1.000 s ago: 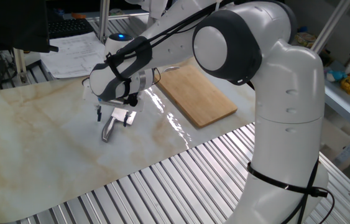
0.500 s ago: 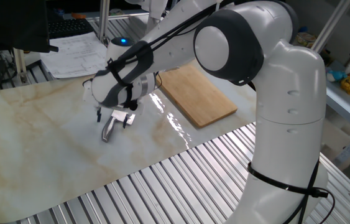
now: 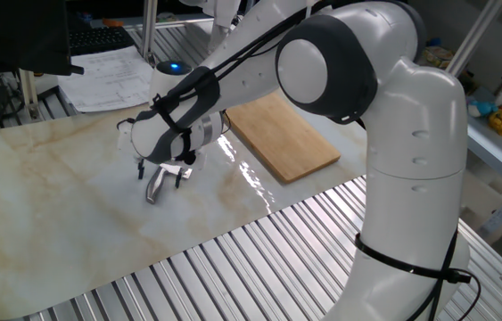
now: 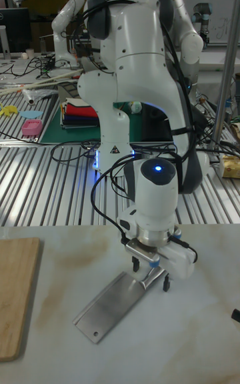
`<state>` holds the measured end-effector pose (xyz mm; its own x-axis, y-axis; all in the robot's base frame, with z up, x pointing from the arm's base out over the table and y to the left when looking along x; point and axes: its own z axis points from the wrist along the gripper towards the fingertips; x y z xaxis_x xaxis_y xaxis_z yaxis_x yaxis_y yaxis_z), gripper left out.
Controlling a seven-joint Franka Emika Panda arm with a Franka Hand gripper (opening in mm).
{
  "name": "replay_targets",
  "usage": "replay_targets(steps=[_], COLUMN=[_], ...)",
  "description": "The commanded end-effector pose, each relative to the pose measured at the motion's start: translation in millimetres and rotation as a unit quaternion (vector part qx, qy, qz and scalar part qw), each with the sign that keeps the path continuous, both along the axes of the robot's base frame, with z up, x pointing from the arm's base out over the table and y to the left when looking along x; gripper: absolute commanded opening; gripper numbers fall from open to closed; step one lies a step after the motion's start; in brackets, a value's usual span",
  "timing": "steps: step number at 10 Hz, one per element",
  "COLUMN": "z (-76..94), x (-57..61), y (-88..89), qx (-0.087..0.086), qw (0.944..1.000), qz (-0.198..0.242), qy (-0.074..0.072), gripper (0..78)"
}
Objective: Put the knife on the cutting board
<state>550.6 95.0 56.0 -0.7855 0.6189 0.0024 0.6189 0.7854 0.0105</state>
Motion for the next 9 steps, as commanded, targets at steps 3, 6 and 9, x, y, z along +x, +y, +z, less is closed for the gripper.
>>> replay_targets(steps=[3,6,9], z=[22.5,18.7,9.3], x=[0.7,0.9,1.0], y=[-5.2,-4.3,-2.5], qx=[0.004,0.005,0.004], qw=[1.0000,0.9999,0.9998], qz=[-0.001,-0.010,-0.012], qy=[-0.002,-0.009,-0.016], gripper=[77.4,77.4,77.4])
